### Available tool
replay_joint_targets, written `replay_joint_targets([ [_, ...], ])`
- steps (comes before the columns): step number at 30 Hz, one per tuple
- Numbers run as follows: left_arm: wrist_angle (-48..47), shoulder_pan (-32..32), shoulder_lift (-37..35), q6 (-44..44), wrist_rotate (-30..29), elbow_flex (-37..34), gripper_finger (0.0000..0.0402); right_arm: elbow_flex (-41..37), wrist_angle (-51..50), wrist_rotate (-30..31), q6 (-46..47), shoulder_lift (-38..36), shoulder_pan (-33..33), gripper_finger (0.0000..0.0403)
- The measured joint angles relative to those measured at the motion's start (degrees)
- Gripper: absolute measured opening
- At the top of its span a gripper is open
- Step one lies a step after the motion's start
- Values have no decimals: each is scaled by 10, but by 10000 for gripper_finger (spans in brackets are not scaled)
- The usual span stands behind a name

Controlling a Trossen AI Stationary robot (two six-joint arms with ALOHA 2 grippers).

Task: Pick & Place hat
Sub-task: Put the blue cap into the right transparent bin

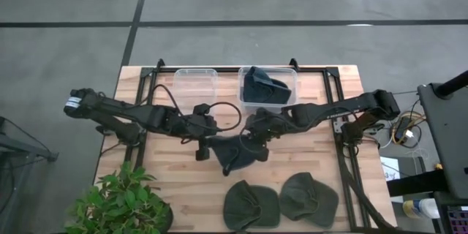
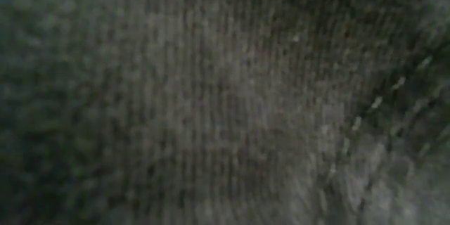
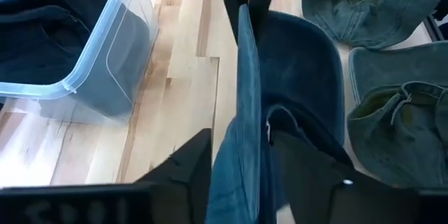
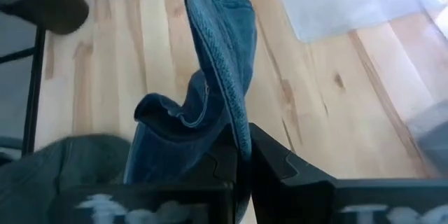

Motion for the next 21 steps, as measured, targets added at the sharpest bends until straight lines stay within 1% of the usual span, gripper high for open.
replay_joint_targets([
  [2, -5, -1, 0, -7, 0, 5, 168, 0, -14, 3, 0, -10, 1, 10],
  [5, -10, -2, -1, -22, -1, 15, 183, 1, -33, 36, 0, -36, 1, 9],
  [11, -13, -19, -8, -4, 5, 33, 186, 1, -61, 134, 0, -118, 1, 9],
  [16, 0, -26, -11, 5, 5, 33, 186, 1, -69, 252, -17, -193, 1, 10],
  [19, 1, -29, -12, 5, 5, 30, 186, 1, -78, 293, -27, -230, -4, 10],
  [21, 1, -29, -12, 5, 4, 27, 186, 1, -79, 303, -33, -248, -10, 11],
])
